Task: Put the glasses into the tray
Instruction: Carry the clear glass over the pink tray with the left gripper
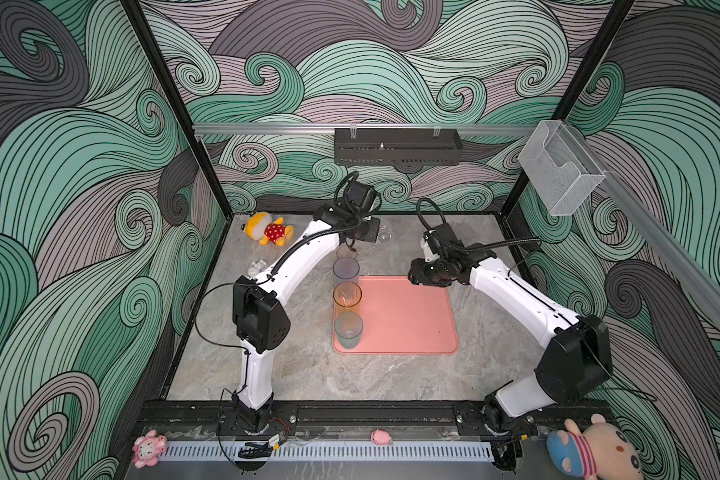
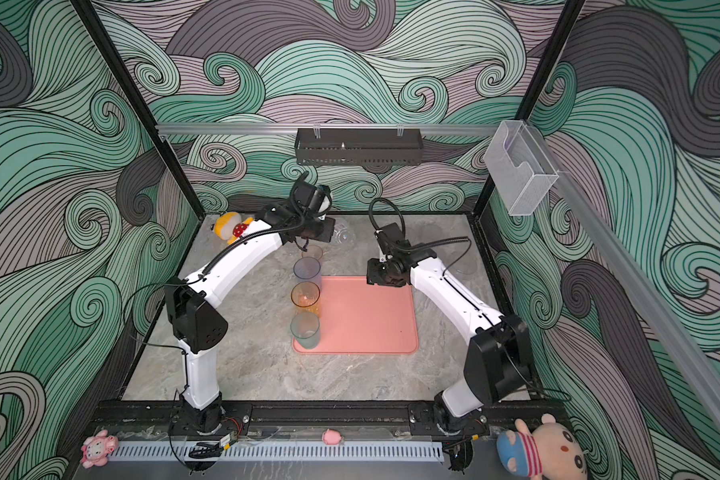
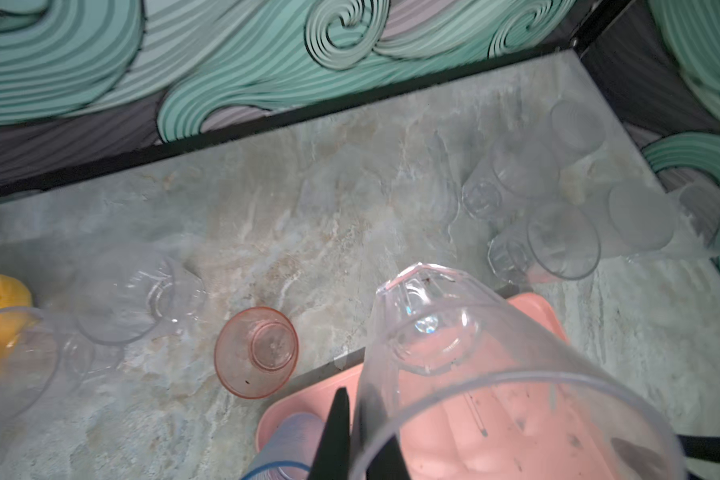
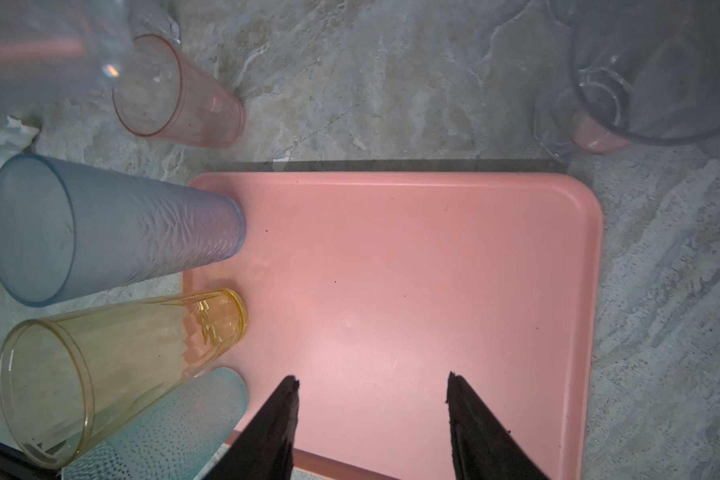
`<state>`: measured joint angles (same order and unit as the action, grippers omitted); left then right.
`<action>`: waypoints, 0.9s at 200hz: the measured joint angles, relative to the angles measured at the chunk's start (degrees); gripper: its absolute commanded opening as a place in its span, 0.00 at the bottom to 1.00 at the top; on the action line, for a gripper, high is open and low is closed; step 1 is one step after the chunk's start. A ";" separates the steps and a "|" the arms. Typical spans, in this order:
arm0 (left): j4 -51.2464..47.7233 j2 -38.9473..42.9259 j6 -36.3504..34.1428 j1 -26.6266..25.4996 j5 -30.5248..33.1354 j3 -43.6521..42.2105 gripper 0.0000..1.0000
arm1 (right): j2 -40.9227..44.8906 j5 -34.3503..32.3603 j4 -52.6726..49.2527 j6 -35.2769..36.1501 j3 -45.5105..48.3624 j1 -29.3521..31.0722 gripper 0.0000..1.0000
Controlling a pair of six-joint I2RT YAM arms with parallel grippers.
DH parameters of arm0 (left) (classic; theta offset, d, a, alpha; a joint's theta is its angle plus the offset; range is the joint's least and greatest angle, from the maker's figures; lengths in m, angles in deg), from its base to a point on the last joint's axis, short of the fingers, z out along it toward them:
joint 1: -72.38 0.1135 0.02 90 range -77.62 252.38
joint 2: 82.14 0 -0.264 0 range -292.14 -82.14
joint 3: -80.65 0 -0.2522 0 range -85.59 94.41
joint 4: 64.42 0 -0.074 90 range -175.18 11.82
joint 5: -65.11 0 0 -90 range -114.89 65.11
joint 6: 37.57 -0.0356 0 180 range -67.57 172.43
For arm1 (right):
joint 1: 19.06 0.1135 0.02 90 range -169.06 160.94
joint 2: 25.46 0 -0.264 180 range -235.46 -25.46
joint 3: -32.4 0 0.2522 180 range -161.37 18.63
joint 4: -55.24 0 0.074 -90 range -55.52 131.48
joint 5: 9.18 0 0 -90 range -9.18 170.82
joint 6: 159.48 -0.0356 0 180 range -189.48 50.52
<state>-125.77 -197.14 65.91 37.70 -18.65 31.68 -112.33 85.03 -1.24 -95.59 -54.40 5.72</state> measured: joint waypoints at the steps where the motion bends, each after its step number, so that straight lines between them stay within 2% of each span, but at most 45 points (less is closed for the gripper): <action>1: -0.04 -0.13 -0.02 -0.04 -0.04 0.00 0.00 | 0.11 0.04 0.02 -0.07 0.11 -0.13 0.57; 40: -2.21 -3.93 -0.52 -1.81 -0.57 -2.21 0.00 | 1.03 1.95 1.16 -1.97 3.45 -4.33 0.57; 91: -5.11 -7.69 -1.90 -3.04 -0.90 -1.97 0.00 | 1.03 4.81 3.04 -3.48 4.72 -4.33 0.56; 180: -8.24 -12.72 -2.56 -3.13 -1.14 -0.76 0.02 | 0.81 6.01 4.46 -3.52 6.54 -4.26 0.56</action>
<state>-134.01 -209.87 63.35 34.58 -19.79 30.92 -111.52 91.04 3.22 -99.10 -47.87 1.46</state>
